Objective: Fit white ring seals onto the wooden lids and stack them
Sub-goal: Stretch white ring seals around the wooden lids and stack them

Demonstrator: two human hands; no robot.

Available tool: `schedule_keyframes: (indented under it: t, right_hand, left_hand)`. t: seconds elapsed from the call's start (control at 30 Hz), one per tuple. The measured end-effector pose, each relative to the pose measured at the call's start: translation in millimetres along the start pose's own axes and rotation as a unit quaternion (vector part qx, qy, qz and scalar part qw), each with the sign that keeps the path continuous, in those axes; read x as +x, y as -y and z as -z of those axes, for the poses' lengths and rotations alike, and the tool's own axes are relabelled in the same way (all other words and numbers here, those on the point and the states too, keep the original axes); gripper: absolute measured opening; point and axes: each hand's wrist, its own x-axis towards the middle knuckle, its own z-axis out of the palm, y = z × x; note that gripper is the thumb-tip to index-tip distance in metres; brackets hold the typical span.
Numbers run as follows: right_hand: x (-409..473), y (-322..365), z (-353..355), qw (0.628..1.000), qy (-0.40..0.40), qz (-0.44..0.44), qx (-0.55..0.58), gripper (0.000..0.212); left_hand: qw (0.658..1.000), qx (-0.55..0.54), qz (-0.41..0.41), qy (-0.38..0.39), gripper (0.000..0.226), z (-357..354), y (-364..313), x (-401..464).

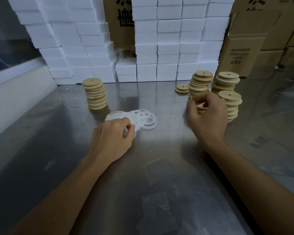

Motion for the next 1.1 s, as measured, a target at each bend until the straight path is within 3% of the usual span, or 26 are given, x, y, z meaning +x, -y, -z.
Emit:
schedule_keyframes:
  t: [0.17, 0.33, 0.47, 0.57, 0.8, 0.97, 1.1]
  right_hand:
    - [13.5, -12.6, 11.9, 0.988, -0.077, 0.000, -0.136, 0.026]
    - [16.6, -25.6, 16.7, 0.981, -0.058, -0.015, -0.187, 0.041]
    - [18.1, -34.5, 17.3, 0.978, -0.004, -0.093, -0.189, 0.058]
    - [19.8, -40.1, 18.8, 0.974, 0.016, -0.130, -0.183, 0.053]
    - [20.8, -37.4, 19.0, 0.978, -0.021, -0.113, -0.176, 0.040]
    - [19.1, -31.4, 16.1, 0.987, -0.060, -0.040, -0.141, 0.026]
    - [13.3, -17.5, 10.5, 0.996, -0.046, 0.047, -0.061, 0.023]
  left_hand:
    - [1.000, -0.013, -0.016, 0.013, 0.013, 2.1, -6.5, -1.3]
    - [0.999, -0.025, 0.000, 0.021, 0.018, 0.9, -0.9, -2.4]
    - [0.999, -0.027, 0.021, 0.019, 0.019, 1.1, 2.4, -2.7]
    - [0.999, -0.032, 0.030, 0.030, 0.022, 1.8, 4.7, -2.6]
    - [0.997, -0.021, 0.051, 0.060, 0.025, 2.4, 5.6, -2.9]
    - [0.997, -0.009, 0.040, 0.065, 0.035, 3.1, 1.5, -2.5]
    - [0.994, 0.033, -0.042, 0.100, 0.048, 0.4, -14.5, 1.0]
